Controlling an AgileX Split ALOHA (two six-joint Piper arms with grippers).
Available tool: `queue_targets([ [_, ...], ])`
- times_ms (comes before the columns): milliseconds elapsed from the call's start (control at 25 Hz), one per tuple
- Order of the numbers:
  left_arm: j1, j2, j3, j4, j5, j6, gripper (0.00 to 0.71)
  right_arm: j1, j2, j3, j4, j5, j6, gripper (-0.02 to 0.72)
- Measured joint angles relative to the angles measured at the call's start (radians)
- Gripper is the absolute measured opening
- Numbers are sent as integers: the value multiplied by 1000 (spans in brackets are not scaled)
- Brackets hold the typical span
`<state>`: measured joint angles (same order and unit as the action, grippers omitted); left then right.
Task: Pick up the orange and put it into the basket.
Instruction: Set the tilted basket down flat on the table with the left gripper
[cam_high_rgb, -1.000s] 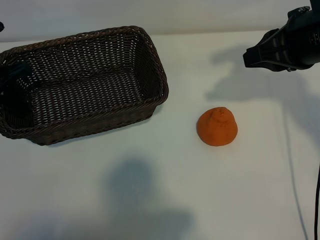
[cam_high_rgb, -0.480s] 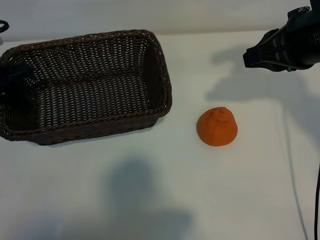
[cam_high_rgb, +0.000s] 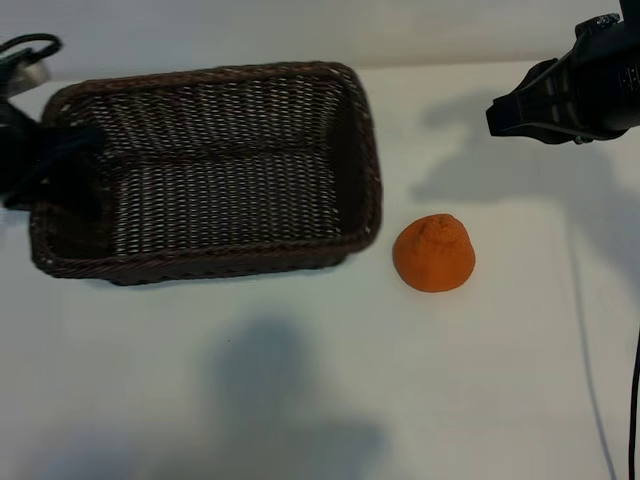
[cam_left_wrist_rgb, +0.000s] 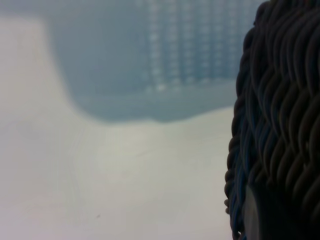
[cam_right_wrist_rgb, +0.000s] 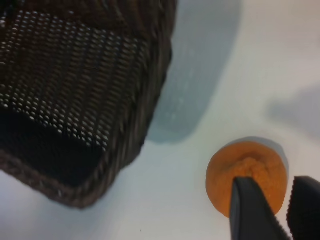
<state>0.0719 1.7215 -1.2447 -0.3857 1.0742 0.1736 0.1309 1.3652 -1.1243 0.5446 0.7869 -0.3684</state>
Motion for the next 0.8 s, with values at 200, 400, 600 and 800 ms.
queue_targets([
  [200,-49,59,-76,0,4,-11,151,0,0,0,0,7,0,232],
  [400,-96,123,-121,-2,7,-21,149,0,0,0,0,7,0,232],
  [600,-105,162,-122,1,-6,-23,150,0,0,0,0,8,-1,232],
  [800,-105,162,-127,26,-25,-21,150,0,0,0,0,8,-2,232],
])
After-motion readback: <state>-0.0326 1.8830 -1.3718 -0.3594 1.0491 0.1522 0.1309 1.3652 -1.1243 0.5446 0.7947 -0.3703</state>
